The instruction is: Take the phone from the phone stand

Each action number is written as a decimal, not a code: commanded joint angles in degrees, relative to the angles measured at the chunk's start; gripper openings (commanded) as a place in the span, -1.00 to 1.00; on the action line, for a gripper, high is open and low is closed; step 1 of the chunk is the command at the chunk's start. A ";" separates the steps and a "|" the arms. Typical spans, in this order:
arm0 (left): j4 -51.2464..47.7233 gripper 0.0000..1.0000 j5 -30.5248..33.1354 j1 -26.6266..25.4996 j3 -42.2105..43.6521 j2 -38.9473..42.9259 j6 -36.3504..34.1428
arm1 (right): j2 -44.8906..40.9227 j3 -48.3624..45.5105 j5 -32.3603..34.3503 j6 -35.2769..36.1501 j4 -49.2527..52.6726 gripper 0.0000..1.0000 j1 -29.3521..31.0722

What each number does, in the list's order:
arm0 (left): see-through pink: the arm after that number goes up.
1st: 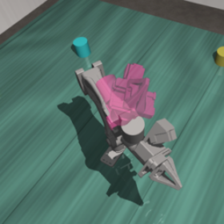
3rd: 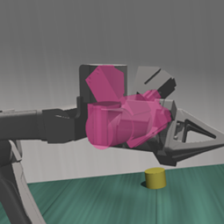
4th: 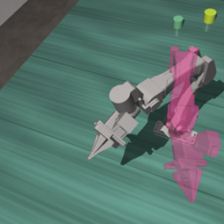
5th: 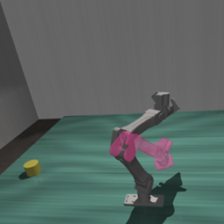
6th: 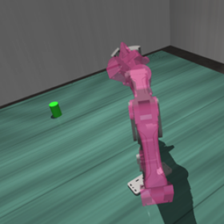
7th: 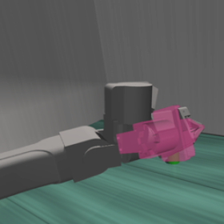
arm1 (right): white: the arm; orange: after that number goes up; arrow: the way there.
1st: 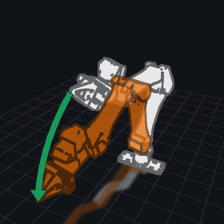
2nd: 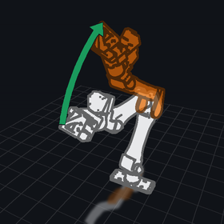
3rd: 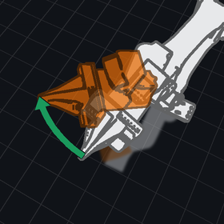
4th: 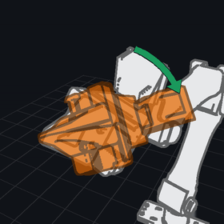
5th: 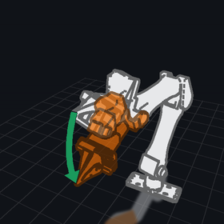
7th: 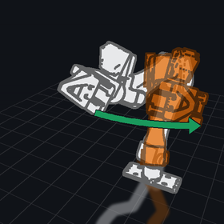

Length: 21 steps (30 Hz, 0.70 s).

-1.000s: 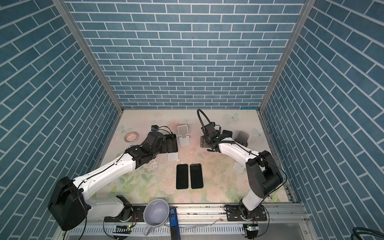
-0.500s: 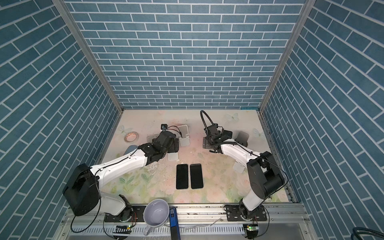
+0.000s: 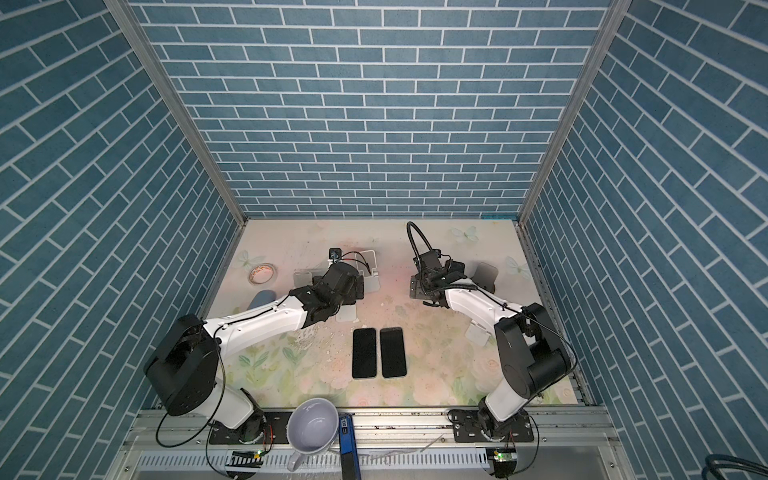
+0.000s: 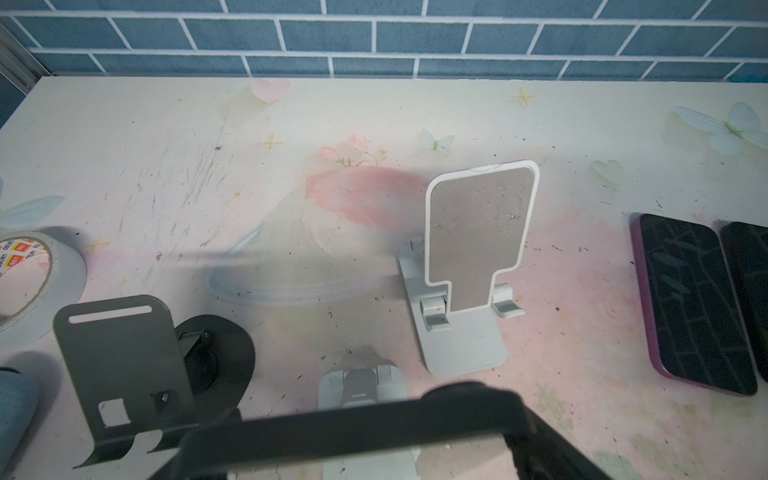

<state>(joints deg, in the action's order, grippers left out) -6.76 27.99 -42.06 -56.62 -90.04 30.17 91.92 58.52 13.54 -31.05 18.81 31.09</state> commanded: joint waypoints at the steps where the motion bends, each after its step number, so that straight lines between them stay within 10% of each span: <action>1: 1.95 0.99 1.74 -0.49 -1.21 -1.25 0.30 | -1.91 -1.92 -0.71 -0.03 -0.28 0.81 -0.73; 21: 0.97 0.30 5.00 -1.75 -1.14 -1.59 1.21 | -1.55 -2.69 -2.16 0.55 -0.53 0.81 -2.31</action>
<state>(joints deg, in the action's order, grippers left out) -5.32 31.70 -43.07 -56.86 -92.51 31.40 91.92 57.21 11.90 -31.03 18.65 29.12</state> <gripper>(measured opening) 0.754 0.908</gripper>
